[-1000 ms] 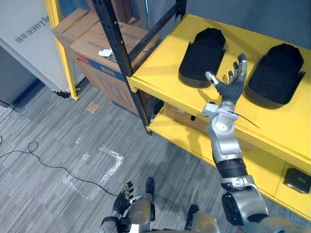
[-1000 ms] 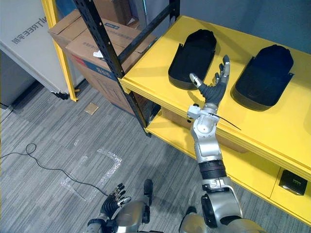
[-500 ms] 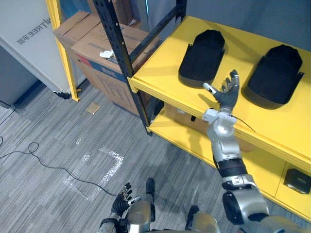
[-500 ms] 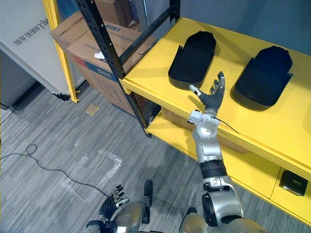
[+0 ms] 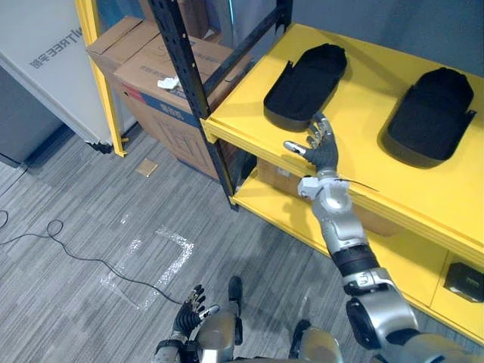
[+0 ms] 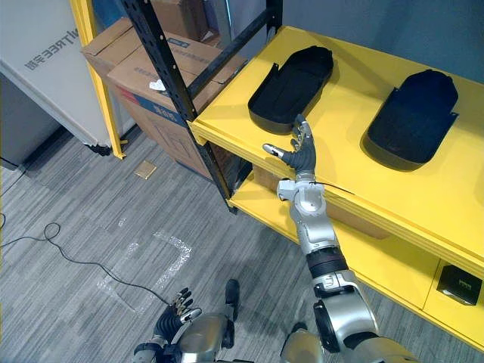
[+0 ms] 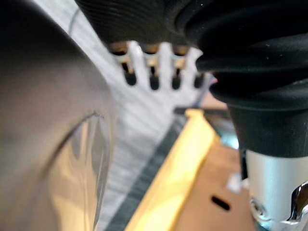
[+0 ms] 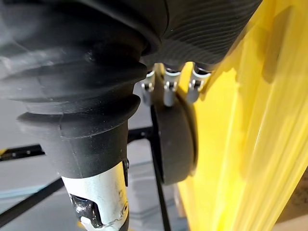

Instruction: Walk over and take plastic housings, then place them on the shelf

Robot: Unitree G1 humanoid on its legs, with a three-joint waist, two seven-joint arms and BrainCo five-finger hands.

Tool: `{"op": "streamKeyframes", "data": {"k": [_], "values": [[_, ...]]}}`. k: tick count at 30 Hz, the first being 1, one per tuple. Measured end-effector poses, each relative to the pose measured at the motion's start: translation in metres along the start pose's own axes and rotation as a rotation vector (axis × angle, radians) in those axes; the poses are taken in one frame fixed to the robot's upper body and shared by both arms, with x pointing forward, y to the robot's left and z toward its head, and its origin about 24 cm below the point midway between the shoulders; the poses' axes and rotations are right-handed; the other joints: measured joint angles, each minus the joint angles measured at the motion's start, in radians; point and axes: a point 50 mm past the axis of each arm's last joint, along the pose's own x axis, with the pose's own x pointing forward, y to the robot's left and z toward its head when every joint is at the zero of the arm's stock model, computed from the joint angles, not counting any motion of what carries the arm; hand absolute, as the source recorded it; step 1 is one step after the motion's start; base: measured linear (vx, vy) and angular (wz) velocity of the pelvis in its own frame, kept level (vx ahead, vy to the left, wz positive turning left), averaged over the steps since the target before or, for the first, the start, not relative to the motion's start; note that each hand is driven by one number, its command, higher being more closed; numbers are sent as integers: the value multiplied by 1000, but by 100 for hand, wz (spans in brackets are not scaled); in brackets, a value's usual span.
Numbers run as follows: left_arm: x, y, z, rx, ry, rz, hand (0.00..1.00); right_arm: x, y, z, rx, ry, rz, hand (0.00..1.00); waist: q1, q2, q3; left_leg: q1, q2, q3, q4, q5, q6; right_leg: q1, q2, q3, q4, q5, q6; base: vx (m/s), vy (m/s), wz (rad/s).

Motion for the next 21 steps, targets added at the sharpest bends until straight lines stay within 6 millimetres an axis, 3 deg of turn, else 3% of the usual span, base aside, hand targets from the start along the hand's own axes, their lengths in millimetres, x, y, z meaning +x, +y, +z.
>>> {"op": "streamKeyframes", "data": {"k": [6,9,14,16,18,21], "values": [[0,0,1,0,-4,-2,0,3,-2,0,-28,-11,-70,0,1,0,0,-1,-1,0,0,0,0,0,-1,0,0,0,0,6,-1,0],[0,-1,1,0,-4,-2,0,2,-7,9,-66,-103,-152,0,1,0,0,-1,-1,0,0,0,0,-1,-1,0,0,0,0,0,0,0],[0,-1,0,3,-1,-5,0,-4,-6,50,-140,-411,-230,0,-1,0,0,-8,0,1,0,0,0,-10,0,1,-6,0,0,0,0,0],[0,-1,0,1,0,-5,0,-15,7,83,-166,-642,-213,0,-3,0,0,-15,1,3,1,0,0,-17,1,2,-8,0,0,36,-8,-1],[0,-1,0,0,1,-5,0,-26,25,102,-179,-781,-138,0,-4,0,0,-13,1,4,3,0,0,-14,1,3,-7,0,0,60,-16,-2],[0,0,-1,2,5,-7,0,-42,57,114,-177,-868,71,0,-14,0,0,-12,1,4,5,1,-1,-13,1,4,-6,0,0,55,-17,-1]]}}
